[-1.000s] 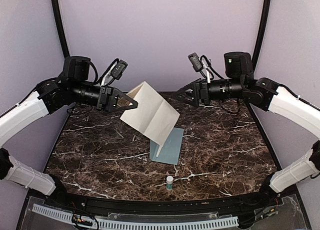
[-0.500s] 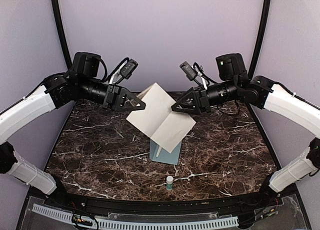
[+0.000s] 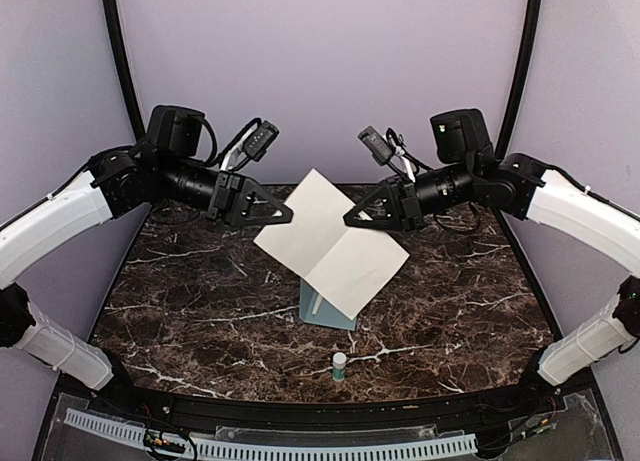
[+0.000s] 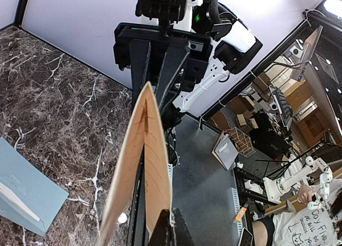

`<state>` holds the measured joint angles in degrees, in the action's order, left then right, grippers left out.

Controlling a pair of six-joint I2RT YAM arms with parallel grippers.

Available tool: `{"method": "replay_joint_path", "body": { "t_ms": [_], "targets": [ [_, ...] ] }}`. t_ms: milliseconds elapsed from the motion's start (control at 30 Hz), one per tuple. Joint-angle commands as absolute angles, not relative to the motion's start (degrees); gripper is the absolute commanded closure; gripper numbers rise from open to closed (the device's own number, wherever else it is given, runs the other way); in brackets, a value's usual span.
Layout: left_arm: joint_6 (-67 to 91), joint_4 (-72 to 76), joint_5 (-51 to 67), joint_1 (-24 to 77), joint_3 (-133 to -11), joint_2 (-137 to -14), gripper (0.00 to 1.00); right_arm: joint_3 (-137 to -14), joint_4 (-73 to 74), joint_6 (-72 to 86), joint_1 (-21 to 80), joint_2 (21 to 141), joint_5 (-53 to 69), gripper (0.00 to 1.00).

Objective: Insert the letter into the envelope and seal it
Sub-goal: Fold the letter.

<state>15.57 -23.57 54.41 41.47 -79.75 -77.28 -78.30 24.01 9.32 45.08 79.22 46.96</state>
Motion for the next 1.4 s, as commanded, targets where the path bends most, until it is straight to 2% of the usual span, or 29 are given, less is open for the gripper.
{"method": "replay_joint_path", "body": {
  "t_ms": [0,33,67,133,167,200,233,300,400,533,933,1000,1067,1100,1267,1300,1367],
  "targets": [
    [14.61,-23.73,54.86,41.84,-81.56,-76.91,1.00,-77.61,22.33,9.36,45.44,79.03,47.88,0.95],
    [14.55,-23.82,54.72,41.84,-81.56,-76.91,1.00,-77.49,22.19,9.44,45.44,78.95,47.62,0.99],
    [14.44,-24.04,54.09,41.84,-81.56,-76.91,1.00,-77.39,22.09,9.53,45.44,78.85,47.45,1.00],
    [13.75,-24.92,52.23,41.81,-81.75,-76.62,0.87,-77.13,21.82,9.66,45.44,78.55,47.21,1.00],
    [12.88,-25.38,50.21,41.82,-81.92,-76.24,0.72,-77.04,21.82,9.67,45.44,78.49,47.06,1.00],
    [12.38,-26.56,49.01,41.83,-82.49,-75.96,0.65,-77.08,21.95,9.67,45.44,78.40,46.93,1.00],
    [11.33,-27.17,46.18,41.79,-82.86,-75.33,0.52,-77.08,22.24,9.60,45.44,78.47,46.81,1.00],
    [10.10,-28.85,41.38,41.75,-84.86,-74.11,0.40,-77.08,22.76,9.51,45.44,78.56,46.72,1.00],
    [9.62,-29.41,35.81,41.66,-86.55,-72.47,0.27,-77.08,23.24,9.39,45.57,78.81,46.83,1.00],
    [9.86,-30.75,34.95,41.75,-88.36,-75.23,0.25,-77.07,23.00,9.40,46.40,79.47,46.98,1.00],
    [10.75,-24.83,45.93,46.76,-89.16,-82.38,0.22,-76.94,22.36,10.11,48.14,80.19,47.11,1.00],
    [11.24,-23.71,47.13,46.76,-88.76,-82.62,0.27,-77.15,22.54,9.95,48.24,80.36,47.19,1.00],
    [11.91,-22.53,48.09,46.76,-88.31,-82.93,0.41,-77.17,22.59,9.93,48.25,80.53,47.36,1.00],
    [12.32,-21.94,48.35,46.69,-88.14,-83.18,0.52,-77.24,22.59,9.93,48.25,80.63,47.45,1.00],
    [12.98,-20.60,49.94,46.76,-87.11,-83.58,0.79,-77.76,23.05,9.58,48.34,81.25,47.71,1.00],
    [13.18,-20.32,49.98,46.76,-86.88,-83.45,0.88,-77.78,23.05,9.55,48.34,81.27,47.72,1.00],
    [13.47,-19.39,50.05,46.76,-86.05,-83.00,0.99,-77.78,22.69,9.63,48.35,81.37,47.81,1.00]
  ]
}}
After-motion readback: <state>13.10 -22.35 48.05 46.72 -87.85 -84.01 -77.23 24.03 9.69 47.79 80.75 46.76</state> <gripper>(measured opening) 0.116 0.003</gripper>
